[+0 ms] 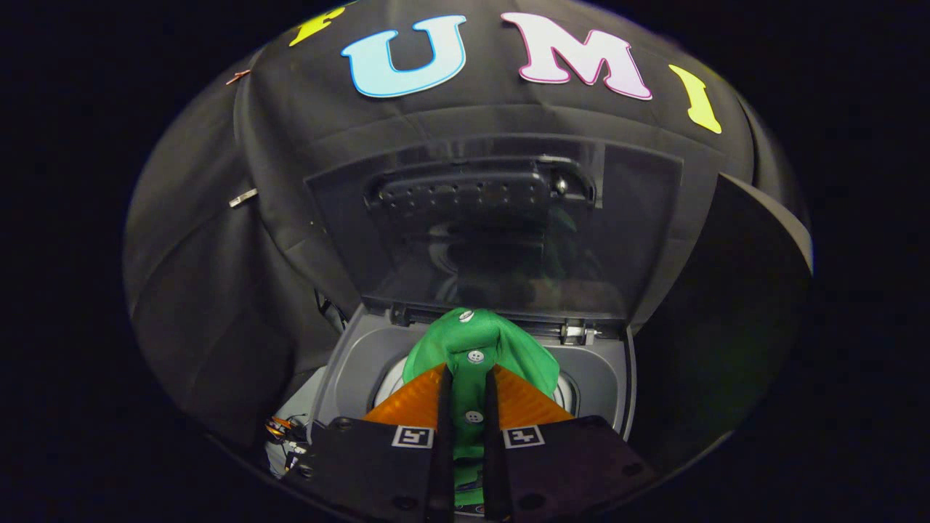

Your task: Put the clothes into the washing machine and then close the washing machine lid.

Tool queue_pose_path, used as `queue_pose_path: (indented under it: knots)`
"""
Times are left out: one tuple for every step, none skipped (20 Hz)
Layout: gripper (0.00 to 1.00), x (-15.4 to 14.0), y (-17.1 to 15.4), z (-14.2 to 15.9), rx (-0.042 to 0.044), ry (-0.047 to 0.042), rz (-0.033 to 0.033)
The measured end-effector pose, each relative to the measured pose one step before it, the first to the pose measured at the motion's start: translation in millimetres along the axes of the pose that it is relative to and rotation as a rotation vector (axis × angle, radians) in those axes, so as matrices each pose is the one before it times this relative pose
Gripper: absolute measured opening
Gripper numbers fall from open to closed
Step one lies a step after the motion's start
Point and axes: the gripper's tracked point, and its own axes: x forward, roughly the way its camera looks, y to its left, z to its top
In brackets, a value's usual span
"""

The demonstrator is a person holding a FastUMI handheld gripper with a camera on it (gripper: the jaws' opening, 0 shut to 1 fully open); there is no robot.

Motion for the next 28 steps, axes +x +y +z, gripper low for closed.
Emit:
queue_pose_path:
  knots:
    - [0.34,4.26,-0.04,-2.22,-0.00081,-0.00160,0.00653]
    - [0.47,1.39,-2.45,5.10,-0.01034,-0.01545,-0.01298]
    - [0.61,0.49,-0.52,1.73,-0.01312,-0.02062,-0.00375]
    - [0.74,0.10,-3.40,3.07,-0.01952,-0.01549,-0.01796]
    - [0.88,-1.33,-1.85,1.28,-0.01568,-0.00786,-0.00854]
    - [1.00,-0.55,-2.25,0.69,-0.00329,-0.00635,-0.01164]
    - [0.99,-0.60,-0.20,-0.24,0.00299,0.00264,-0.00565]
    - [1.00,-0.26,-0.46,0.95,0.01304,-0.00059,-0.00237]
    - [1.00,-0.57,0.41,-0.84,0.00685,0.00293,0.00303]
    - [1.00,-1.25,1.32,-0.03,-0.00019,-0.00206,0.00505]
    - [1.00,-2.36,-0.24,0.35,-0.00804,-0.00231,0.00173]
    - [1.00,-2.32,1.01,1.29,-0.00669,-0.00639,0.00370]
    - [1.00,-4.23,1.51,1.03,-0.00070,-0.00832,0.00631]
    - [1.00,-4.78,1.14,2.84,0.00231,-0.00917,0.00386]
    - [1.00,-4.99,1.85,4.46,0.00480,-0.01389,0.00674]
    - [1.00,-7.11,3.31,6.41,0.00158,-0.01802,0.00509]
    - [1.00,-7.36,0.99,8.90,-0.00580,-0.02701,0.00360]
    - [1.00,-7.04,1.08,11.00,-0.00769,-0.03303,0.00387]
    - [1.00,-7.95,2.72,12.57,-0.00402,-0.03738,0.00546]
    - [1.00,-6.89,2.37,13.59,0.00142,-0.03760,0.00617]
    - [1.00,-7.95,3.47,14.49,0.00634,-0.03527,0.00687]
    - [1.00,-6.67,3.58,16.84,0.00424,-0.03488,0.00803]
    - [1.00,-4.23,2.73,17.00,0.00286,-0.03675,0.00577]
    - [1.00,-3.10,0.43,18.59,-0.00463,-0.04250,-0.00270]
    - [1.00,-1.21,-0.14,18.22,-0.00902,-0.04067,-0.00525]
    - [1.00,0.39,-0.87,19.04,0.00041,-0.04299,-0.00608]
    - [1.00,2.17,0.20,15.49,-0.00285,-0.02631,-0.00418]
    - [1.00,-0.82,0.20,11.98,0.00153,-0.02233,-0.00952]
